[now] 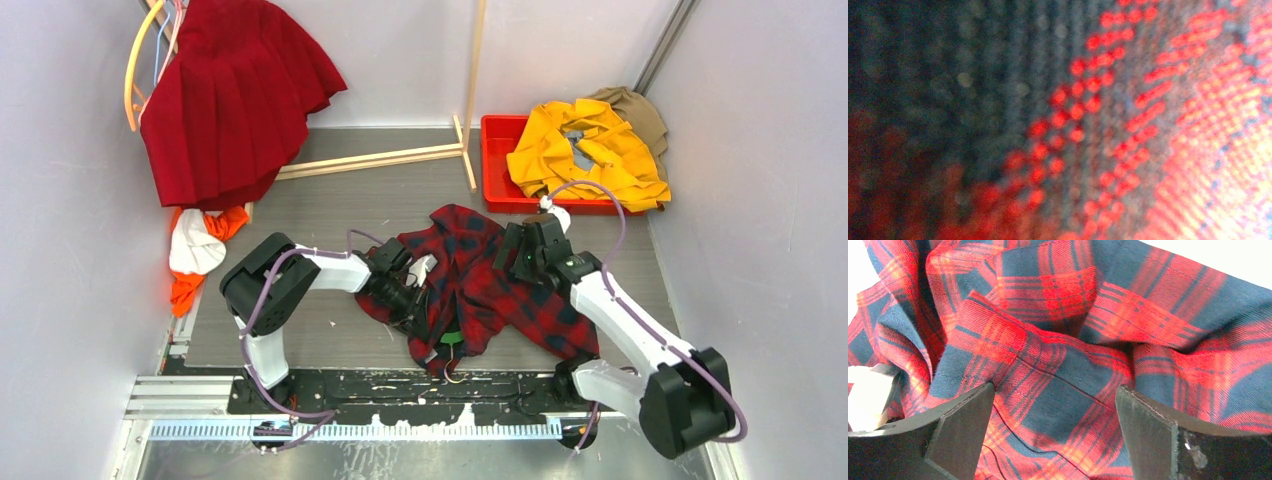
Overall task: Place the skirt on the hanger
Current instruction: Adjust the skirt on the hanger.
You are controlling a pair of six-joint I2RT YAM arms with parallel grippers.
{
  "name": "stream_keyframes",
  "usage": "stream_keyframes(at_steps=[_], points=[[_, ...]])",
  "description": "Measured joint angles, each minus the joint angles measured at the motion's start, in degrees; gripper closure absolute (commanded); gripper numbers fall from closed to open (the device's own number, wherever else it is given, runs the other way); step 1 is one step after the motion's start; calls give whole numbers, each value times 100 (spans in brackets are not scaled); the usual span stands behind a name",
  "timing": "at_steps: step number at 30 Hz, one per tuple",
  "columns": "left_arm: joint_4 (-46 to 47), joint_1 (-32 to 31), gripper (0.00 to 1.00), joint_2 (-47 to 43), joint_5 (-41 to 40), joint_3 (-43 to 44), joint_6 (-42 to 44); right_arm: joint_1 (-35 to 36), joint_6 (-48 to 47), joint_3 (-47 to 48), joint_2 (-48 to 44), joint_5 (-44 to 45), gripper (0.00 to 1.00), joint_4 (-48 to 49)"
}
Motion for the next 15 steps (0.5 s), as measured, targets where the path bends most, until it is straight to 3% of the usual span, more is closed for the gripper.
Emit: stream_keyframes(at_steps=[2, 4, 10, 15], points=[[0, 0, 100, 0, 0, 0, 0, -37, -116, -2, 328, -157, 25, 269], [0, 0, 100, 0, 0, 0, 2, -72, -160, -2, 551, -354, 51, 522], [0, 0, 100, 0, 0, 2, 2, -90, -389, 122, 1102, -800, 95, 957], [0, 0, 100, 0, -4, 2, -15, -85, -603, 673, 1600, -1200, 98, 955]])
